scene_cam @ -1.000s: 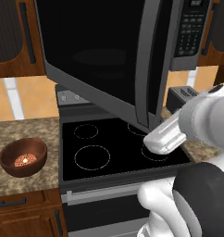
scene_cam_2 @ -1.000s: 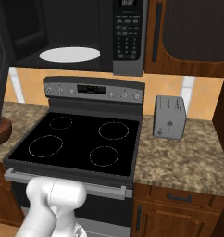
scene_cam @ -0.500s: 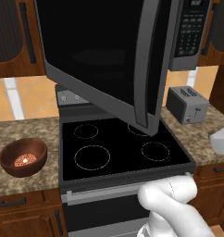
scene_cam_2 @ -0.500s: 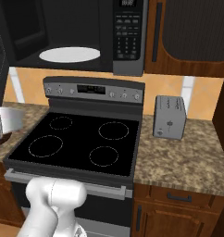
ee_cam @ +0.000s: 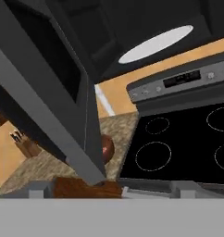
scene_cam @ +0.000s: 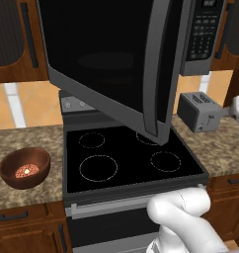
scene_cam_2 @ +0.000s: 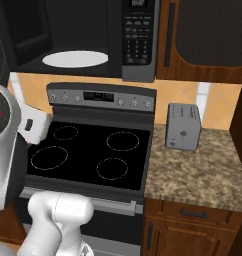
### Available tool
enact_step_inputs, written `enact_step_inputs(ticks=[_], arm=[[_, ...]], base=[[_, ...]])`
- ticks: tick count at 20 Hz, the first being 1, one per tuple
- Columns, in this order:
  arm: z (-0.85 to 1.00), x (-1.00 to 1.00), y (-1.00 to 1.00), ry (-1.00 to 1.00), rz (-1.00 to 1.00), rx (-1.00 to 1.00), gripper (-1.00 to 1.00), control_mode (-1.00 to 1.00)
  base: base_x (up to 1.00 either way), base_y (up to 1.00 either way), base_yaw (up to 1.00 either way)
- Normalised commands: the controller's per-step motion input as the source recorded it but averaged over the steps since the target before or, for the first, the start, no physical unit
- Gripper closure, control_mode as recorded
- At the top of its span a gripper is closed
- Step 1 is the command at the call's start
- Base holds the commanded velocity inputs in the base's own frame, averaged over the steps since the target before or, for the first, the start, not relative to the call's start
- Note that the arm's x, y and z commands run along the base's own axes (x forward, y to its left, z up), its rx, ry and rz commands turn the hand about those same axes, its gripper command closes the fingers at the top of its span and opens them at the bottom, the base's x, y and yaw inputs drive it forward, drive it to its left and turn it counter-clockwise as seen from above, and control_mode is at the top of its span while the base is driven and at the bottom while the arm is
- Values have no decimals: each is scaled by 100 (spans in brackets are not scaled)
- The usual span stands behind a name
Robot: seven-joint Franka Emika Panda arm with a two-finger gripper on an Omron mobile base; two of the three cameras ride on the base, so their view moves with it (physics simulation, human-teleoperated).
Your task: Open the microwave, place the bowl with waffle inside the microwave, then close the microwave door and turn it on.
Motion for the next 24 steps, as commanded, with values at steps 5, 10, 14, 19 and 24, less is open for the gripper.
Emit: enact_step_inputs(ticks=[5,10,14,19,24], arm=[[-4,36,14,11,2,63,-100,-100],[0,54,4,6,2,48,-100,-100],[0,94,17,30,19,26,-100,-100],[0,83,30,34,32,14,-100,-100],[-12,70,57,23,38,6,-100,-100]], base=[[0,0,0],[0,0,0],[0,0,0],[0,0,0],[0,0,0]])
